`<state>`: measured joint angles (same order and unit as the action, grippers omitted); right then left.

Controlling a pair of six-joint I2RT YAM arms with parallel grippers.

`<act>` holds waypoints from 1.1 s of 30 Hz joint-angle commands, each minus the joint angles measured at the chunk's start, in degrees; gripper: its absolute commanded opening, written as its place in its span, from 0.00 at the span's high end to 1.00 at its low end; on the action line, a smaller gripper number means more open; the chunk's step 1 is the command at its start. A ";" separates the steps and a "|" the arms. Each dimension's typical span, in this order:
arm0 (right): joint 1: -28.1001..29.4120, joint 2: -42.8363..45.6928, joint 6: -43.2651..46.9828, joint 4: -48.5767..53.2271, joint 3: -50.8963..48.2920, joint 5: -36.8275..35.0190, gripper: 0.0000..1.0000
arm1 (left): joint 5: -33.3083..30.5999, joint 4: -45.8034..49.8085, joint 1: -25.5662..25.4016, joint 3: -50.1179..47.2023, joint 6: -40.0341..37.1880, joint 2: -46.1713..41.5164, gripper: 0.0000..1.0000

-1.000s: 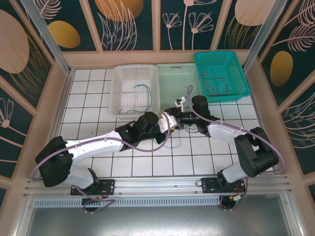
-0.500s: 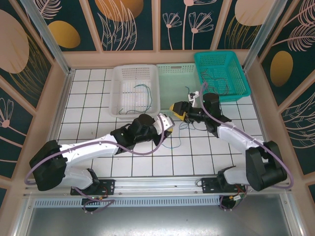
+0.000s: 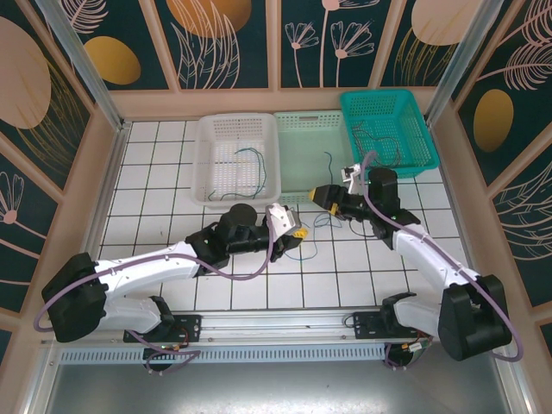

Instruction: Untangle the cables

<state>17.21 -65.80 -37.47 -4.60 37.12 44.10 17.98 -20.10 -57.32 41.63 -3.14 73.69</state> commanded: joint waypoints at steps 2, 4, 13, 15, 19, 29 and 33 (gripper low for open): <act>-0.60 1.43 8.89 -0.36 -3.32 7.77 0.35 | 2.51 -4.59 0.31 -0.56 0.87 -2.46 0.92; -0.54 1.62 9.34 -2.61 -5.06 11.67 0.35 | 2.80 -5.39 0.53 -1.00 1.35 -3.32 0.92; -0.43 3.93 12.15 -7.96 -7.86 17.84 0.32 | 5.17 -6.30 0.81 -0.35 3.04 -2.26 0.91; -0.45 4.22 12.54 -7.97 -7.94 17.75 0.32 | 5.58 -6.05 0.88 0.24 3.14 -1.50 0.91; -0.45 4.26 12.82 -7.79 -7.60 17.47 0.32 | 5.84 -5.58 0.89 1.00 3.14 -0.57 0.91; -0.08 3.30 14.00 -8.76 -7.33 22.85 0.35 | 6.14 -5.59 0.89 1.59 3.17 -0.04 0.91; 1.79 1.33 14.35 -9.55 -7.03 23.65 0.37 | 6.97 -5.50 0.95 2.53 3.22 1.09 0.91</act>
<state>17.76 -63.44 -25.30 -11.51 29.58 64.64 23.18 -24.01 -56.69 41.87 -0.51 73.84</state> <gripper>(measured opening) 0.636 0.092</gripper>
